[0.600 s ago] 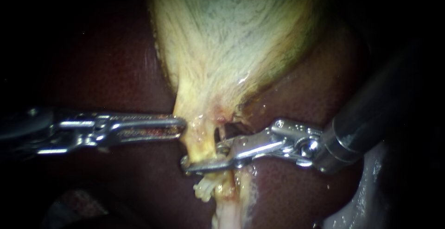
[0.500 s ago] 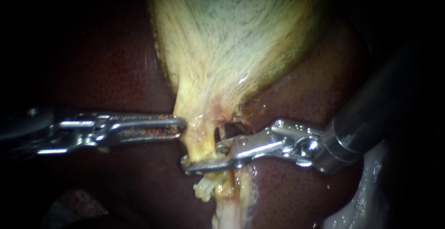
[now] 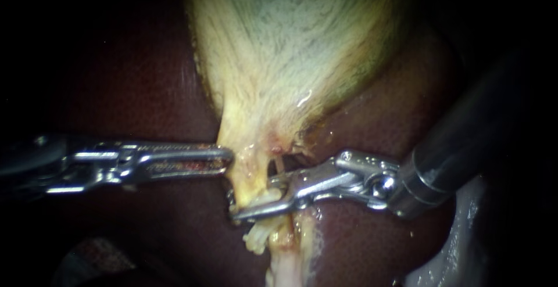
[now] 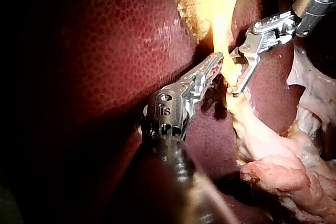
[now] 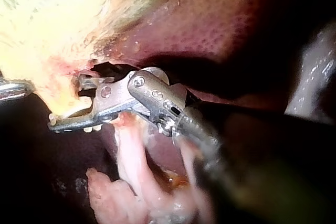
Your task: Going back third clip left tube
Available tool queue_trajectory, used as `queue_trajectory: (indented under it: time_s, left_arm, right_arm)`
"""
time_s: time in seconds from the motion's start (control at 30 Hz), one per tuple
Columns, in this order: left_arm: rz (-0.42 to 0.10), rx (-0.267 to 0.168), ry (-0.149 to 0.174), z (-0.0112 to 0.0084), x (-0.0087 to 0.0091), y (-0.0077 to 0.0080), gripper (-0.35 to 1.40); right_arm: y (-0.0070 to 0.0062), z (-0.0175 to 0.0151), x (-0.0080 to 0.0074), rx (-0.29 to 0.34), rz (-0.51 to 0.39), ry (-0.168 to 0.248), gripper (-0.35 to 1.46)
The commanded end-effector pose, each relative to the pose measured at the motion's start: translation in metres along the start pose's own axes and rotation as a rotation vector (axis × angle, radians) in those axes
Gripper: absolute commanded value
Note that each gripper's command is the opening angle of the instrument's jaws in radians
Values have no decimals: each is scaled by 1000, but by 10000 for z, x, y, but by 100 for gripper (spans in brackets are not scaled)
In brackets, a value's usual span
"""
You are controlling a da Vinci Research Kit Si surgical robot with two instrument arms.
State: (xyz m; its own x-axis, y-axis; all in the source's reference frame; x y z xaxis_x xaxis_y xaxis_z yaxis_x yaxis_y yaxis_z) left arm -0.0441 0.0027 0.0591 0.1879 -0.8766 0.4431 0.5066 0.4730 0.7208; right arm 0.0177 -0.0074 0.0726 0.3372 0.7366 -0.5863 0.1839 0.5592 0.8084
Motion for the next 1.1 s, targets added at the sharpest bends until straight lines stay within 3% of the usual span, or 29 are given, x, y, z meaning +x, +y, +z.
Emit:
queue_trajectory:
  time_s: [0.03,0.33,0.73,1.1]
  left_arm:
    - [0,0,0,0,0,0,-35]
    - [0,0,0,-1,0,-1,-35]
    - [1,0,0,0,0,0,-35]
    - [1,1,0,-2,1,0,-35]
  right_arm:
    - [0,0,0,-1,-15,1,52]
    - [0,1,0,-23,-67,10,59]
    - [-24,18,-3,-29,-77,10,60]
    - [-2,-9,-12,-33,-82,11,60]
